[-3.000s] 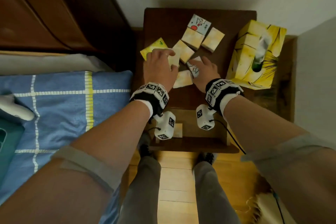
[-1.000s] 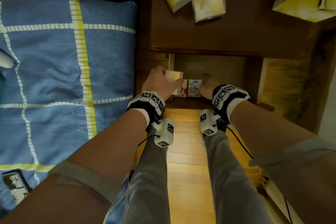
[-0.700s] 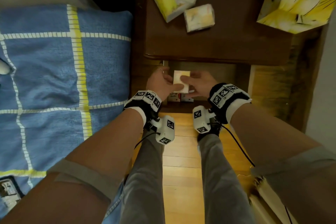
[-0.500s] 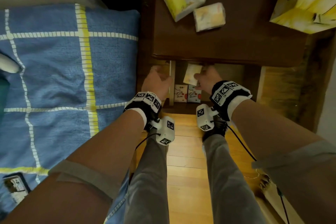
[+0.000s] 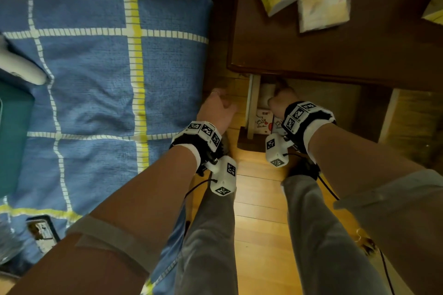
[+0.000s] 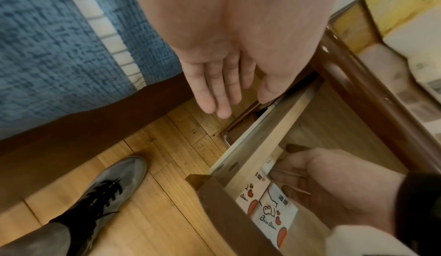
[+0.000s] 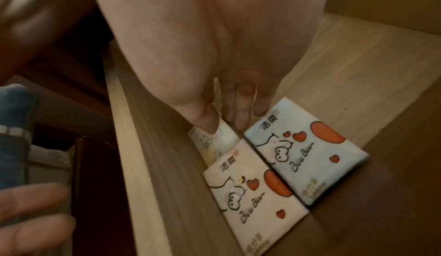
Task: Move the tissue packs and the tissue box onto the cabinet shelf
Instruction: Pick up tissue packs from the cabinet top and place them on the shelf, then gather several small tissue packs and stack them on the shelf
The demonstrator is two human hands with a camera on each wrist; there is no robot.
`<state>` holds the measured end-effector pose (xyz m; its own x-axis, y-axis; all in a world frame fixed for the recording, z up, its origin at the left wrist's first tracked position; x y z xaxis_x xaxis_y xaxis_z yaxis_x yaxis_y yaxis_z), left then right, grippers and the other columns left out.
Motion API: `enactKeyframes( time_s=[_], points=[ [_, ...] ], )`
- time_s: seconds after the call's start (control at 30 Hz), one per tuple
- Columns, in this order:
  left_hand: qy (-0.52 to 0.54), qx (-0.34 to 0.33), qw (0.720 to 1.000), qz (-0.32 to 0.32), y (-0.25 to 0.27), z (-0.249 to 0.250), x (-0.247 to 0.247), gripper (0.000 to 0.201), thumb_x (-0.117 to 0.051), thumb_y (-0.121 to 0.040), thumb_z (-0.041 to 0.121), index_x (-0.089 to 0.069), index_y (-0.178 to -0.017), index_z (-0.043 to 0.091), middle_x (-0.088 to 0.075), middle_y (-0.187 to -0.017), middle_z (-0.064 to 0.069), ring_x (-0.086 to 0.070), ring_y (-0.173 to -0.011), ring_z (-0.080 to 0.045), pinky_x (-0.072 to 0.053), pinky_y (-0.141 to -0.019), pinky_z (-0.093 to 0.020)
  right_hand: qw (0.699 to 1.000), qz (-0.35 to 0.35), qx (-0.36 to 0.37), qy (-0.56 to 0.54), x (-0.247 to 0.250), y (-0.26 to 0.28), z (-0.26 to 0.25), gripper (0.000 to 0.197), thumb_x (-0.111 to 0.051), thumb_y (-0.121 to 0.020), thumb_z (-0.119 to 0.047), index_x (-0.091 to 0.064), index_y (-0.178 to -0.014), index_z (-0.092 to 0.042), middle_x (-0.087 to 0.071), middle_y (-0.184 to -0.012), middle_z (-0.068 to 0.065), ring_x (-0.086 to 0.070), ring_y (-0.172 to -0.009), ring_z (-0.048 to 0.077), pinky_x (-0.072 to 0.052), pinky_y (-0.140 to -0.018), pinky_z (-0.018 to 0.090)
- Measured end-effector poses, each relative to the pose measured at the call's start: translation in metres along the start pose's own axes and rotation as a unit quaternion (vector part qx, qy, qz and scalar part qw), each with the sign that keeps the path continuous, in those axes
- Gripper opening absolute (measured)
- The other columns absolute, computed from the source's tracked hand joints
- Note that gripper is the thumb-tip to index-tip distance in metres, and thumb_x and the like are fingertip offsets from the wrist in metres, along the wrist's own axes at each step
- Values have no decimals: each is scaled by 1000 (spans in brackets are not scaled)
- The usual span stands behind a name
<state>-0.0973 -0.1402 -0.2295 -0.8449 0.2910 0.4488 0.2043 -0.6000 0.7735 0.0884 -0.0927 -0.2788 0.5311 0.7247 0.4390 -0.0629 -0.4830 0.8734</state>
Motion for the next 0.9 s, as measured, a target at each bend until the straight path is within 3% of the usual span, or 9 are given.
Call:
enactKeyframes(
  time_s=[0.17, 0.27, 0.37, 0.4, 0.47, 0.57, 0.63, 0.77, 0.9],
  points=[
    [-3, -14, 1000, -5, 4, 17, 0, 44, -57, -90, 22, -48, -133, 18, -65, -110, 1, -67, -99, -23, -54, -92, -42, 998, -23, -35, -56, 9, 8, 10, 39, -36, -100, -7, -40, -138, 4, -52, -135, 25, -53, -121, 38, -46, -97, 41],
    [-11, -31, 999, 9, 11, 39, 3, 36, -56, -91, 23, -53, -126, 18, -66, -111, 0, -66, -99, -23, -54, -91, -41, 994, -18, 0, -110, 25, 28, 11, 48, -40, -100, -10, -33, -147, -4, -45, -145, 21, -49, -129, 36, -45, -100, 39],
    [-38, -64, 996, 48, 25, 74, 10, 19, -56, -91, 28, -62, -109, 27, -66, -99, 10, -65, -95, -15, -54, -85, -34, 980, -79, 17, -180, 43, 54, 13, 41, -44, -99, -5, -45, -140, -1, -62, -119, 19, -67, -93, 20, -53, -72, 26],
    [-47, -74, 994, 60, 31, 88, 13, 14, -57, -90, 31, -63, -103, 30, -63, -91, 15, -64, -92, -13, -54, -82, -32, 966, -110, 16, -235, 50, 65, 11, 39, -43, -99, -1, -48, -137, 0, -66, -105, 16, -68, -79, 16, -56, -72, 26],
    [-54, -87, 992, 74, 42, 120, 17, 8, -58, -89, 33, -63, -95, 33, -58, -80, 19, -64, -89, -12, -52, -78, -30, 952, -112, 23, -282, 75, 84, 10, 31, -45, -97, 0, -57, -125, -5, -70, -95, 11, -67, -77, 19, -57, -83, 36],
    [-56, -106, 989, 86, 59, 171, 22, 10, -60, -86, 32, -66, -94, 32, -61, -79, 16, -66, -90, -17, -55, -80, -34, 955, -61, 86, -278, 126, 116, 4, 23, -44, -97, -7, -65, -104, -15, -74, -93, 8, -68, -74, 19, -57, -67, 34],
    [-68, -119, 986, 95, 70, 201, 28, 8, -60, -86, 31, -65, -93, 32, -62, -80, 14, -66, -89, -18, -56, -81, -35, 955, -13, 123, -270, 163, 128, -1, 23, -45, -96, -9, -66, -100, -17, -74, -98, 9, -67, -74, 18, -54, -60, 29],
    [-92, -141, 979, 111, 82, 255, 39, 3, -59, -87, 30, -59, -89, 33, -64, -83, 9, -67, -85, -22, -56, -73, -34, 946, 78, 184, -254, 236, 130, -13, 30, -49, -96, -6, -61, -119, -20, -65, -122, 5, -61, -107, 21, -48, -87, 31],
    [-112, -187, 966, 138, 62, 305, 51, 25, -63, -87, 26, -60, -111, 27, -65, -110, 4, -63, -99, -18, -49, -79, -31, 940, 114, 181, -266, 282, 102, -33, 46, -53, -92, -6, -52, -134, -27, -54, -138, 2, -58, -111, 20, -48, -90, 30]
  ],
)
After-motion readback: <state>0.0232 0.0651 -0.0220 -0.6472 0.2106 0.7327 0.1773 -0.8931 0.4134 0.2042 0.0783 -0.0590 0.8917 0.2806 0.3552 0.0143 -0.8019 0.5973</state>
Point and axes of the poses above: each hand's wrist, its own y-axis away from the middle knuckle, its own x-axis out of the back of the hand, z = x × y, the point moved 5 cm from there along -y, towards the middle knuckle
